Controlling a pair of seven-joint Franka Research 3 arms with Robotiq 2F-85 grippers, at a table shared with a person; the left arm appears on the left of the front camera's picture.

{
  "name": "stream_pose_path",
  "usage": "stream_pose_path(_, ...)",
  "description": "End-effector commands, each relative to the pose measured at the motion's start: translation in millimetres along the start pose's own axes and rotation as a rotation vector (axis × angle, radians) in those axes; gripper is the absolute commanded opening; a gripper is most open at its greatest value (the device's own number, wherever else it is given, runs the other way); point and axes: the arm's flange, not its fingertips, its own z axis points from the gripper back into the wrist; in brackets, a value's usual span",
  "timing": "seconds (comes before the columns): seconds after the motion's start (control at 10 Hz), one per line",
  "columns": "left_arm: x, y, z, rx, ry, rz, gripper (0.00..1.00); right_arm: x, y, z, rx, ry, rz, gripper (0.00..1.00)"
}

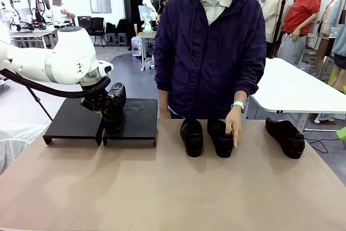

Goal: Organize the shoes by placing them on the stand.
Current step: Place the Shoe from the middle of the table onto the Shoes Stand.

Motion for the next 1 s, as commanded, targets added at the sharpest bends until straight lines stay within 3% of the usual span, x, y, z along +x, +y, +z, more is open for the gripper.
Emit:
stream_pose_path(0.0, 1, 4, -3, -0.044, -0.052, -0.016, 0.00, 0, 0, 1, 0.023, -0.002, 0.022, 1.00)
stream_pose_path(0.2, -1, 3, -6, -0.066, -0.067, -0.025, 0.00, 0, 0, 1, 0.023, -0.002, 0.022, 1.00)
stream_pose_path(0.3, -1, 2, -6, -0.080, -0.072, -0.027, 0.58, 0, 0, 1, 0.023, -0.002, 0.022, 1.00)
stream_pose_path(0.4, -2, 1, -5, -0.089, -0.082, -0.034, 1.00, 0, 0, 1, 0.023, -0.002, 0.022, 1.00)
stream_pose_path(0.9, -5, 17, 5, -0.135, -0.112, -0.010, 1.00, 0, 0, 1, 0.023, -0.002, 0.022, 1.00)
